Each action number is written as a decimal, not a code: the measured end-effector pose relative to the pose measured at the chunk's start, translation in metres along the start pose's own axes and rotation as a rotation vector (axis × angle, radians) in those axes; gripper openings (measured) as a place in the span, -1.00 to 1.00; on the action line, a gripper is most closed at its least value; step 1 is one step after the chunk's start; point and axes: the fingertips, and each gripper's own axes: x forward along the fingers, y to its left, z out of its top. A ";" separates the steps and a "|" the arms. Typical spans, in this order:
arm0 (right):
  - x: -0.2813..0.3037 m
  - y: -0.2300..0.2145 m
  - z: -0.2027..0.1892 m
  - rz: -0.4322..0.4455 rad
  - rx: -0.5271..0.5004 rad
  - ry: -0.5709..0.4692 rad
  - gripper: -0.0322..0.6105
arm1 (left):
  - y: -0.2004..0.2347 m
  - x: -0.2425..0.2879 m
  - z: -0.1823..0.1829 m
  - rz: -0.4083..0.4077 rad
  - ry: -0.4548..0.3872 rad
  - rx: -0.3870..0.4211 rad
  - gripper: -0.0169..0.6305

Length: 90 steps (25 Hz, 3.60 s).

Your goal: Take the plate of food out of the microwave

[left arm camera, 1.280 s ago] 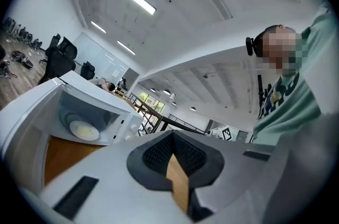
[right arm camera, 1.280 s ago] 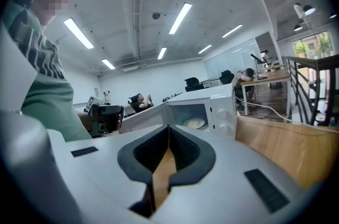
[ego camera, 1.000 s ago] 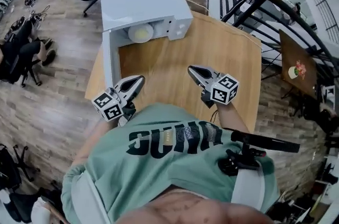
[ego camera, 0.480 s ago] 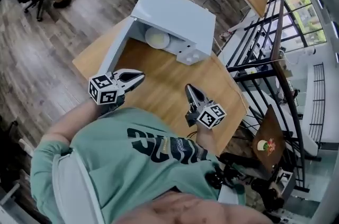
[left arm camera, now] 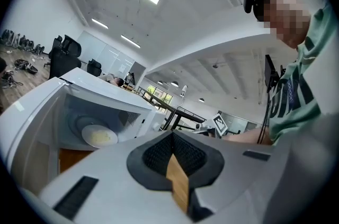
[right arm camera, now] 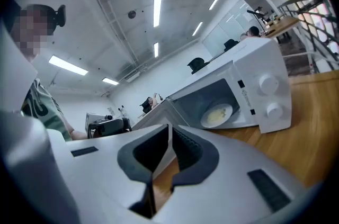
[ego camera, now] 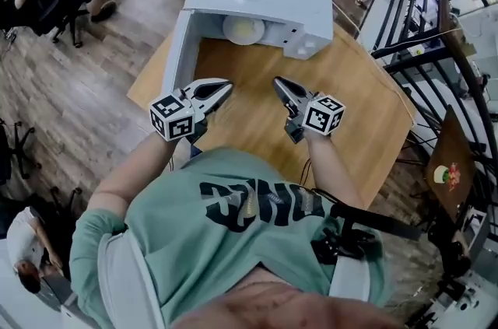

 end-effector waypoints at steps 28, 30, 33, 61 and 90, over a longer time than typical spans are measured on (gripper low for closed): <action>0.189 -0.190 -0.037 -0.121 0.817 -0.118 -0.12 | 0.042 0.001 -0.003 -0.009 -0.012 -0.130 -0.97; 0.195 -0.192 -0.039 -0.124 0.824 -0.111 -0.12 | 0.041 0.001 -0.003 -0.019 -0.016 -0.135 -0.97; 0.200 -0.195 -0.041 -0.143 0.846 -0.110 -0.12 | 0.040 0.000 -0.003 -0.029 -0.021 -0.145 -0.97; 0.136 -0.150 -0.045 -0.166 0.846 -0.112 -0.82 | 0.020 -0.014 0.009 -0.080 -0.065 -0.140 -0.97; -0.135 -0.038 -0.048 -0.349 0.811 -0.524 -0.82 | -0.070 -0.025 0.028 -0.403 0.004 -0.035 -0.97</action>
